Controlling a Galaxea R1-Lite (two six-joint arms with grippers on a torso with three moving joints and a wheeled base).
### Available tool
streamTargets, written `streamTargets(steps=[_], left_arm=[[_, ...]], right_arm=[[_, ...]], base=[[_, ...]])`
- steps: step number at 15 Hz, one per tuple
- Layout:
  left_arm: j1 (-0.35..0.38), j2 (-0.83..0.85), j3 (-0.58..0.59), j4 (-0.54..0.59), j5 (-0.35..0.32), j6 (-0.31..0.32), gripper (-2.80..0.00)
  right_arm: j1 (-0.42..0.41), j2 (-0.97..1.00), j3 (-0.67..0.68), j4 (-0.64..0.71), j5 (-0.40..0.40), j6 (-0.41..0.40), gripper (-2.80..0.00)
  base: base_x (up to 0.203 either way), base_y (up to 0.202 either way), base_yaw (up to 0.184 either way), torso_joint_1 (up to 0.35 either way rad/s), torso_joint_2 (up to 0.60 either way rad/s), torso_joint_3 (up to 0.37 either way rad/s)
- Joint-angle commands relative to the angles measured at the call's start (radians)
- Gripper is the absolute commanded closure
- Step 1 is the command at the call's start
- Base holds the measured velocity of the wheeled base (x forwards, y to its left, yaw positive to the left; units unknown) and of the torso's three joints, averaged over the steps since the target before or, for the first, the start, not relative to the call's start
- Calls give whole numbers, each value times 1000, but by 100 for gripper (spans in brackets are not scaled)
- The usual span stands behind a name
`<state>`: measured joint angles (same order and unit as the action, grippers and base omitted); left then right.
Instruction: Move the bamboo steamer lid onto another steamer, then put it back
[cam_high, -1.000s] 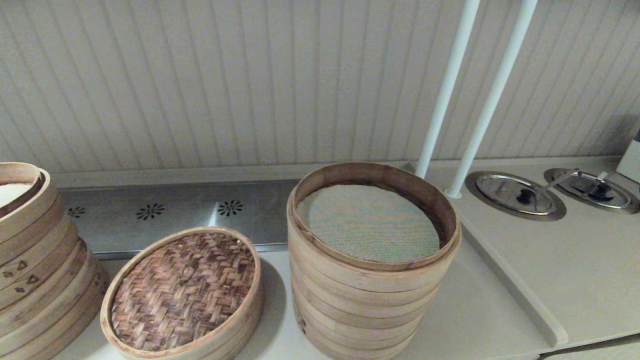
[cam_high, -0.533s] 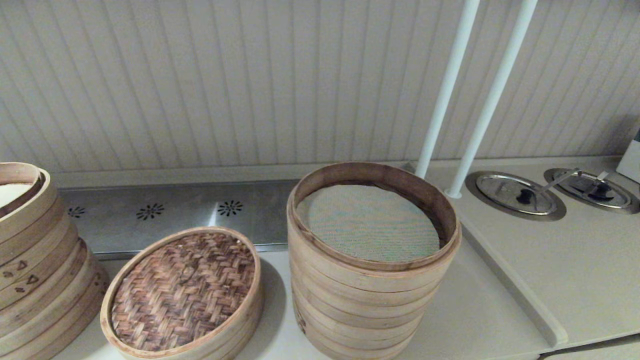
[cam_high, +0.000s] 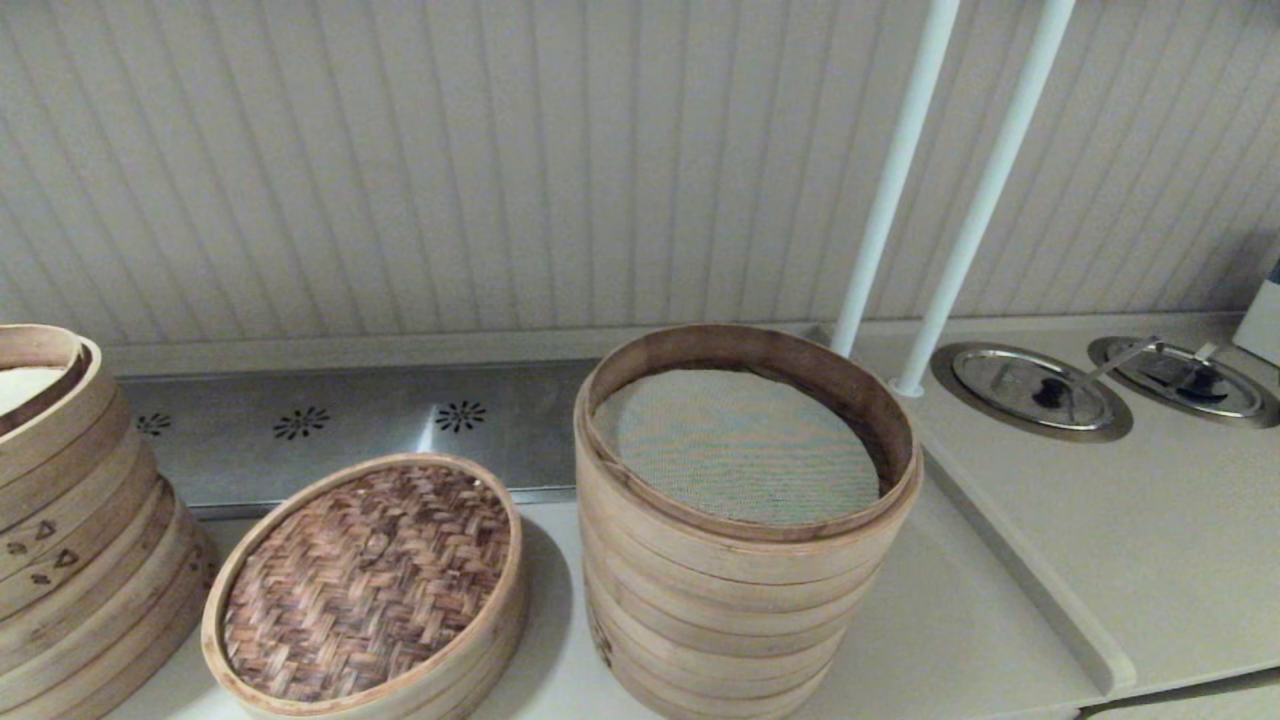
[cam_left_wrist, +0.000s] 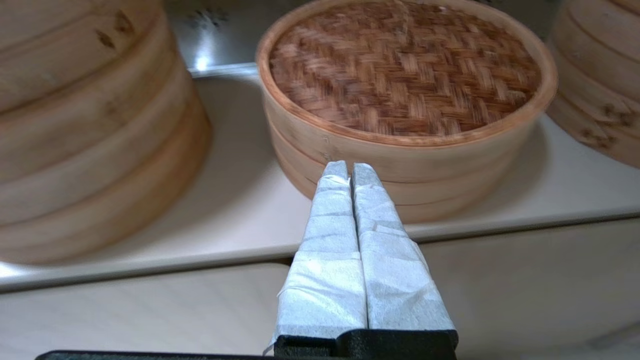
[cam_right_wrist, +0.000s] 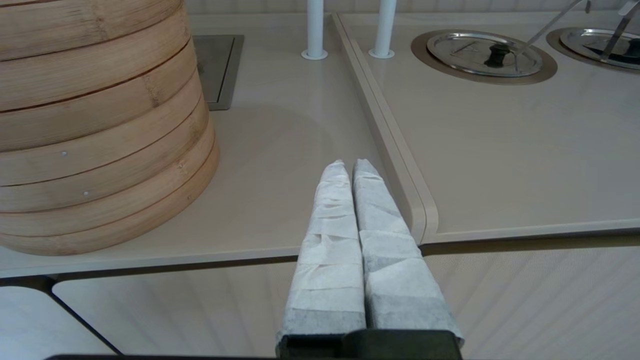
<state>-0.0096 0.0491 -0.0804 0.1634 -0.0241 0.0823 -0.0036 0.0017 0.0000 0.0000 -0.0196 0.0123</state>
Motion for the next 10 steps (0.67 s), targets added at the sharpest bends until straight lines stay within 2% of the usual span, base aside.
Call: streamTargets(steps=[1,4,7,9,10], left_arm=[[3,-54,42,-74,4,22,0],[4,-52,59,-123,1,27,0],[3,-50,58,-122,1,44,0],[3,-51,59,-122,12,5,0],[3,-51,57,-122,12,5,0]], right_arm=[[1,0,3,0,0,0,0],[-1,0,3,0,0,0,0],[-1,0,3,0,0,0,0],[-1,0,3,0,0,0,0],[-1,0,3,0,0,0,0]], base=[[0,0,0,0,0,0],[0,0,0,0,0,0],[0,0,0,0,0,0],[0,0,0,0,0,0],[0,0,0,0,0,0]])
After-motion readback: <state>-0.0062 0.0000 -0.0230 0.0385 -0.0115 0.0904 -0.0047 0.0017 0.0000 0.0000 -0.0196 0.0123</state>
